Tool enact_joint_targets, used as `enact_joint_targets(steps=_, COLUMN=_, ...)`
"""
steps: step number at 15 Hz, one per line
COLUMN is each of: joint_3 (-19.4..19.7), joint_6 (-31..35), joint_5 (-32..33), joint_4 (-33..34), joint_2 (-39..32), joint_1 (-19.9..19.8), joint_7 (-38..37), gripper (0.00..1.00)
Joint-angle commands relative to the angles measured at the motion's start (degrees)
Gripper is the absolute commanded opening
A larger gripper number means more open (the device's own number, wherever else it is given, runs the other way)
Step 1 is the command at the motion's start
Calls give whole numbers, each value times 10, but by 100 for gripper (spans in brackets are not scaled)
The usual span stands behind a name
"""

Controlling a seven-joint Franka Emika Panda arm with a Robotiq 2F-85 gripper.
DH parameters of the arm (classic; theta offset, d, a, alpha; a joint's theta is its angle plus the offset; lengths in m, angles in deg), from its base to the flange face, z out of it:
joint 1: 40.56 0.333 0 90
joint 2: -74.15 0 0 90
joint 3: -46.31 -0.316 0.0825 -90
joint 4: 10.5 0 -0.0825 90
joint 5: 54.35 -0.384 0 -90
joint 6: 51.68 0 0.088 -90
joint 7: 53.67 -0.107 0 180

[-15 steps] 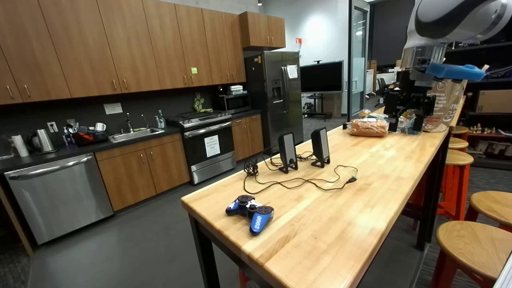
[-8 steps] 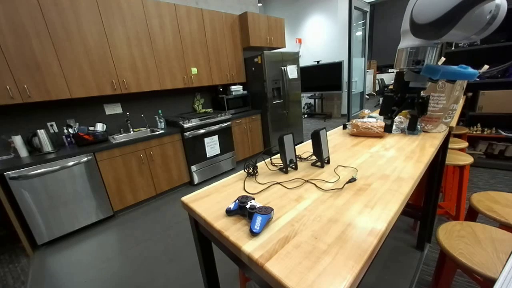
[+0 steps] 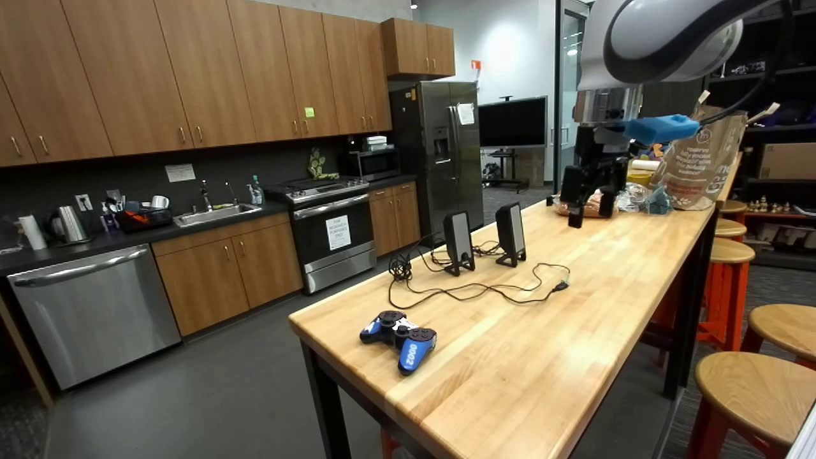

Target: Press a button on the gamepad

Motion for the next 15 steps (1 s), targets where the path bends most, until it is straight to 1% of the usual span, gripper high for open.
enact_joint_targets(steps=1, joint_3=-23, joint_6=20, joint_5=-8, joint_4=44, joint_2=-72, joint_1=33, joint_7=9, gripper=100)
enact_joint_targets(steps=5, joint_3=-45, joint_6=39, joint_5=-10, joint_4=91, joint_2=-146, joint_1=65, joint_7=19, gripper=100)
enact_joint_targets(steps=9, joint_3=-63, joint_6=44, joint_5=-18, joint_4=150, joint_2=-217, joint_1=90, joint_7=32, gripper=100)
enact_joint_targets(steps=15, joint_3=-96, joint_6=61, joint_5=-32, joint_4=226, joint_2=-307, joint_1=116, joint_7=37, gripper=100)
